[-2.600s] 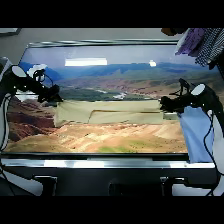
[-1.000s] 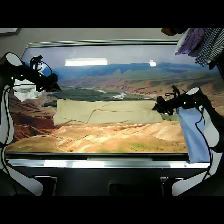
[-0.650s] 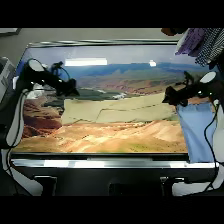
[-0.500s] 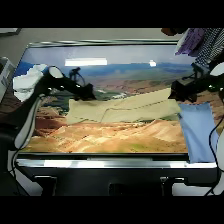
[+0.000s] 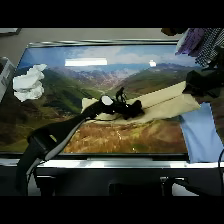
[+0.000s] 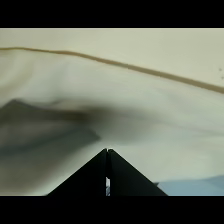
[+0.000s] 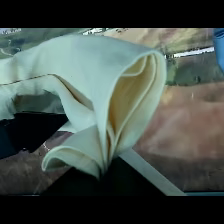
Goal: Fold the clothes and pants, and hang the long-sleeved shirts on hangers.
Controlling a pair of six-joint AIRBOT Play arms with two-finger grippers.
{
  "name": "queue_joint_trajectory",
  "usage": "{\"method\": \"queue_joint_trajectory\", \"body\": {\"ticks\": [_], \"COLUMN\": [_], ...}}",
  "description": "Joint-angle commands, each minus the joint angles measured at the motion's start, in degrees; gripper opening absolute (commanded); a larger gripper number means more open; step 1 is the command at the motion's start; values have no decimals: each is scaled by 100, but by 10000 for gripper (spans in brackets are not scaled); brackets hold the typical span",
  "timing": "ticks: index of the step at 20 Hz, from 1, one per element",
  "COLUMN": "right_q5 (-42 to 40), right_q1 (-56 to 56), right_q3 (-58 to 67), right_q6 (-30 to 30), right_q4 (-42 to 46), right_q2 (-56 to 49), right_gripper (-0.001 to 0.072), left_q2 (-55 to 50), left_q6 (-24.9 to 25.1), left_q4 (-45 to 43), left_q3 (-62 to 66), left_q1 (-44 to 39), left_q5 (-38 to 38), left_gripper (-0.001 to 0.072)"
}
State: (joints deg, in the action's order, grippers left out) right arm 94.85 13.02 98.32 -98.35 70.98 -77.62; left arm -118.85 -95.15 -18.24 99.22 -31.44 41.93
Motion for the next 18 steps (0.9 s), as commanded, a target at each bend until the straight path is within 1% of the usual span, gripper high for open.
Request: {"method": "queue_joint_trajectory", "body": {"ticks": [1, 5, 6, 8, 9, 10, 13, 15, 18], "right_q5": [131, 133, 103, 70, 72, 72, -144, -446, -839], "right_q1": [-4, -4, -4, -4, -7, -7, -66, -407, -1307], "right_q3": [28, 28, 28, 28, 28, 28, 28, 26, 26], "right_q6": [-72, -74, -72, -79, -138, -267, -682, -1075, -1749], "right_q4": [129, 177, 229, 402, 413, 363, -466, -575, -514], "right_q2": [229, 269, 269, 269, 269, 269, 269, 267, 146], "right_gripper": [28, 28, 28, 28, 28, 28, 28, 28, 28], "left_q2": [-400, -592, -581, -538, -457, -291, 590, 1408, 2553], "left_q6": [20, 63, 63, 83, 81, 63, -116, -262, -234], "left_q4": [1078, 1078, 1075, 916, 625, 109, -1867, -3364, -4940], "left_q3": [181, 501, 501, 501, 498, 498, 498, 498, 498], "left_q1": [-549, -669, -605, -343, -166, 57, 844, 1484, 2417], "left_q5": [-892, -813, -656, 90, 533, 999, 2256, 3226, 4315], "left_gripper": [22, 22, 22, 21, 20, 20, 21, 21, 23]}}
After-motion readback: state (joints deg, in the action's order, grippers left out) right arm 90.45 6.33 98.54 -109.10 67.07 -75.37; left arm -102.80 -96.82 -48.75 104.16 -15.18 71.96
